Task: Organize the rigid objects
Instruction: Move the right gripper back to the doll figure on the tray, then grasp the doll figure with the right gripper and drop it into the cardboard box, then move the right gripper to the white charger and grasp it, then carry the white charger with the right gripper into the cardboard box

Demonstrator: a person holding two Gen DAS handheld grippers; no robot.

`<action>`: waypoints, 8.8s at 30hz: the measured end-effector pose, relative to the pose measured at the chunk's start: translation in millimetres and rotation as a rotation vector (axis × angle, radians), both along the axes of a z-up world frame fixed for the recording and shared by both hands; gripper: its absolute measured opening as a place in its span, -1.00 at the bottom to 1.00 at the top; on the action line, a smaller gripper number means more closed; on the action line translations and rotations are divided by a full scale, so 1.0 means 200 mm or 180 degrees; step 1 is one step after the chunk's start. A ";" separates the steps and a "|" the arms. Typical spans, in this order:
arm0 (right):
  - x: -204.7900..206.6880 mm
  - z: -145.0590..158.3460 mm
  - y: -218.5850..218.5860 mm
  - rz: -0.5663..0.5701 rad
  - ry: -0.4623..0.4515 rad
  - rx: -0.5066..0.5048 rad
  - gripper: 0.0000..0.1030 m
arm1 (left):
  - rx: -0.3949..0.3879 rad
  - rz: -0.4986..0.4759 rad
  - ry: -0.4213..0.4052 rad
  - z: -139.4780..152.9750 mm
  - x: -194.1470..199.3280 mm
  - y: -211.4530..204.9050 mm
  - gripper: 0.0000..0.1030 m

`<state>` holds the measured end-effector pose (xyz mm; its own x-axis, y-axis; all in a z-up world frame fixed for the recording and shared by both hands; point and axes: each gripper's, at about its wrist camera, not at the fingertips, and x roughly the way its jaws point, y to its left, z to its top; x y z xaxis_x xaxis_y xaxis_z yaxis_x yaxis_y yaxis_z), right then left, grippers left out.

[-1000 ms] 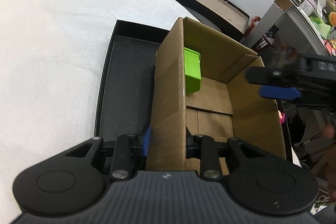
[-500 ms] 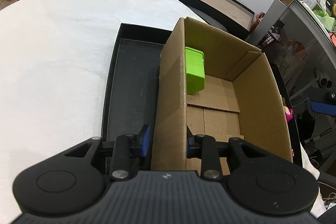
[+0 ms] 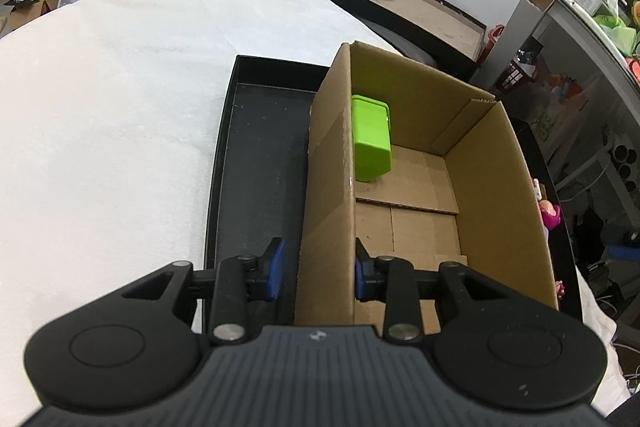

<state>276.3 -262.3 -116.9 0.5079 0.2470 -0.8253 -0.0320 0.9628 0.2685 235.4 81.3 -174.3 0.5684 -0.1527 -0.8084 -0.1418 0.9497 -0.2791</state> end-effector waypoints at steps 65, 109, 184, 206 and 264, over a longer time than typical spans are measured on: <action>0.05 -0.20 0.06 0.0248 0.0480 -0.0157 -0.29 | -0.0244 0.0033 0.0074 -0.05 0.02 0.01 -0.43; 0.22 0.22 0.73 0.0954 -0.0159 -0.0400 -0.29 | -0.0472 0.0014 0.0041 -0.05 0.00 0.04 -0.43; 0.00 -0.18 0.25 0.0345 0.0413 -0.0247 0.17 | 0.0537 -0.0304 -0.0109 -0.01 -0.04 -0.16 -0.66; 0.09 -0.46 0.31 0.0362 0.0932 -0.0507 0.15 | 0.0451 -0.0312 -0.0169 0.03 -0.07 -0.14 -0.66; 0.21 0.18 0.77 0.0760 -0.0051 -0.0471 -0.29 | 0.0282 -0.0287 -0.0198 0.02 -0.07 -0.10 -0.66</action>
<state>317.6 -108.6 -81.3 0.4631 0.2386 -0.8536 -0.2659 0.9561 0.1230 221.4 60.7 -169.8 0.6050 -0.1350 -0.7847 -0.0398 0.9792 -0.1991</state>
